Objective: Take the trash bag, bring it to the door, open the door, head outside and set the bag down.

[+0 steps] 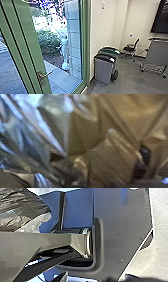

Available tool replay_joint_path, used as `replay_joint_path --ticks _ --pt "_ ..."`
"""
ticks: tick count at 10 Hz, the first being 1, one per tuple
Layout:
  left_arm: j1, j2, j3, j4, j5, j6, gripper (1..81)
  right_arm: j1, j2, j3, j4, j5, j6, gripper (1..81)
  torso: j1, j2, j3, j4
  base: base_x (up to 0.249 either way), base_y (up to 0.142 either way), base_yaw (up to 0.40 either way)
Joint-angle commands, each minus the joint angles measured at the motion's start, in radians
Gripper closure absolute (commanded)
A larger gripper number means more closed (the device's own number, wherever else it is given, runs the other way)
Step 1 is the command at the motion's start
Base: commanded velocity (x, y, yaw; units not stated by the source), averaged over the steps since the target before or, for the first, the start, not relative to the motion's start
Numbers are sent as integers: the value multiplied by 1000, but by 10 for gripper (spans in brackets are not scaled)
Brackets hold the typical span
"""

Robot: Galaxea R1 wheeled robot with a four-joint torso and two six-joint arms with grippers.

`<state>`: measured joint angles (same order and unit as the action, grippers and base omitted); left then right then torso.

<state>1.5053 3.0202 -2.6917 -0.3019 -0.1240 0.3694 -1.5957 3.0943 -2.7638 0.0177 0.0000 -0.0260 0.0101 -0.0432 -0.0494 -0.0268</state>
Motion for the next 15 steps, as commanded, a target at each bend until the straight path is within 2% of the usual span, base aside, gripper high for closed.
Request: replay_joint_path --ticks 1,7,15 --pt "-49 0 4 12 57 5 811 33 14 6 -12 -61 -6 10 0 0 0 0 154 75 0" --pt "-49 0 4 12 57 5 811 32 14 6 -12 -61 -6 10 0 0 0 0 149 75 0" --pt "-49 0 4 12 57 5 811 32 16 9 -12 -61 -6 10 0 0 0 0 131 0 0"
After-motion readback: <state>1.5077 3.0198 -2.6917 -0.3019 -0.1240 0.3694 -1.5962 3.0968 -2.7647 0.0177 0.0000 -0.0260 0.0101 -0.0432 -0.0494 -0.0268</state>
